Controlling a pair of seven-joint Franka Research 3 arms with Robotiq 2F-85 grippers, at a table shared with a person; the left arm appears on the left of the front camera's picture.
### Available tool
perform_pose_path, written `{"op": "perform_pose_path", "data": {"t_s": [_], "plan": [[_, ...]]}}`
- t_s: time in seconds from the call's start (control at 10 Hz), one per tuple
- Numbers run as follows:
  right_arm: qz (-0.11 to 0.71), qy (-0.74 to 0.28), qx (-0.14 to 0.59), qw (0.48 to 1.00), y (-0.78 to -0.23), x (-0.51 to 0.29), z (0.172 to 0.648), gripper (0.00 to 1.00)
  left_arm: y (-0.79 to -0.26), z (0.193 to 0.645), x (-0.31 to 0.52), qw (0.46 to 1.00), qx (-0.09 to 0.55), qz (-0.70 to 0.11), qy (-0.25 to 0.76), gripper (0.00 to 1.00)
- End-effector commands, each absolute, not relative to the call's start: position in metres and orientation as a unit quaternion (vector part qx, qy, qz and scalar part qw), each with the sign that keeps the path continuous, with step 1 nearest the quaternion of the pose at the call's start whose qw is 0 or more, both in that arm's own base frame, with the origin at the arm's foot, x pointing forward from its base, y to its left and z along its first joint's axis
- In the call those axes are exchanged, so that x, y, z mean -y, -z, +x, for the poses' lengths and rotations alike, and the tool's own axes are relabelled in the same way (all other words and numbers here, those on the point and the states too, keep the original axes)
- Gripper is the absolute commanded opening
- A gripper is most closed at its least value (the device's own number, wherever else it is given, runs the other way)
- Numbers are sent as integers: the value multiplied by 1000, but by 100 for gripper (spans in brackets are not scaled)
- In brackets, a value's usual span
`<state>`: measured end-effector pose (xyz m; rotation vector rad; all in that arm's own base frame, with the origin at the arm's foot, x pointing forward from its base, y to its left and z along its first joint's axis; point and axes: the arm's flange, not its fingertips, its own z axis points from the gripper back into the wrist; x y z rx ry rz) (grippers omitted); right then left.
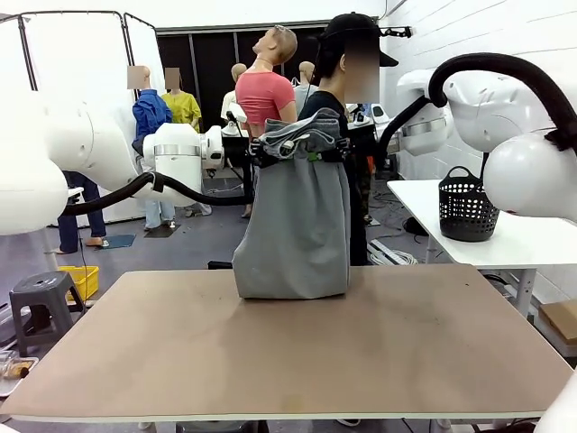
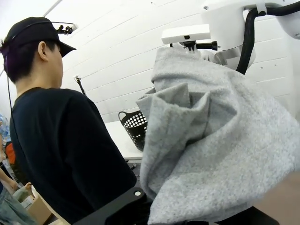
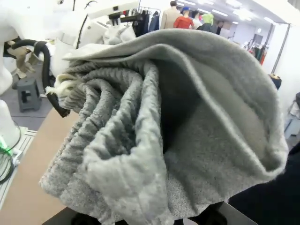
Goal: Fold the training pants.
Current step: Fold the Training pants in half.
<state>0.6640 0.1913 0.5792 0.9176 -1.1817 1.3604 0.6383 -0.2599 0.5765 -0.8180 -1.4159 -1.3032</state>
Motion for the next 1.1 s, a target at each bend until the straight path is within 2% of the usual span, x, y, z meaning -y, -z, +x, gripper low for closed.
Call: {"op": "perform_pose_path", "data": {"t_s": [0.0, 0.2, 0.4, 0.8, 0.9, 1.0], "plan": [[416, -565, 487, 520, -581, -188, 628, 0, -581, 613, 247, 501, 577, -372, 527, 0], [464, -545, 417, 560, -571, -187, 610, 0, -567, 588, 237, 554, 519, -402, 512, 0], [485, -526, 362, 597, -548, -184, 597, 0, -549, 564, 230, 584, 477, -432, 494, 0], [539, -492, 245, 639, -490, -191, 573, 0, -498, 534, 212, 644, 381, -508, 427, 0], [545, -489, 222, 644, -482, -194, 565, 0, -491, 527, 210, 657, 365, -519, 407, 0], [531, -496, 233, 646, -486, -198, 569, 0, -495, 529, 208, 661, 370, -512, 404, 0]]}}
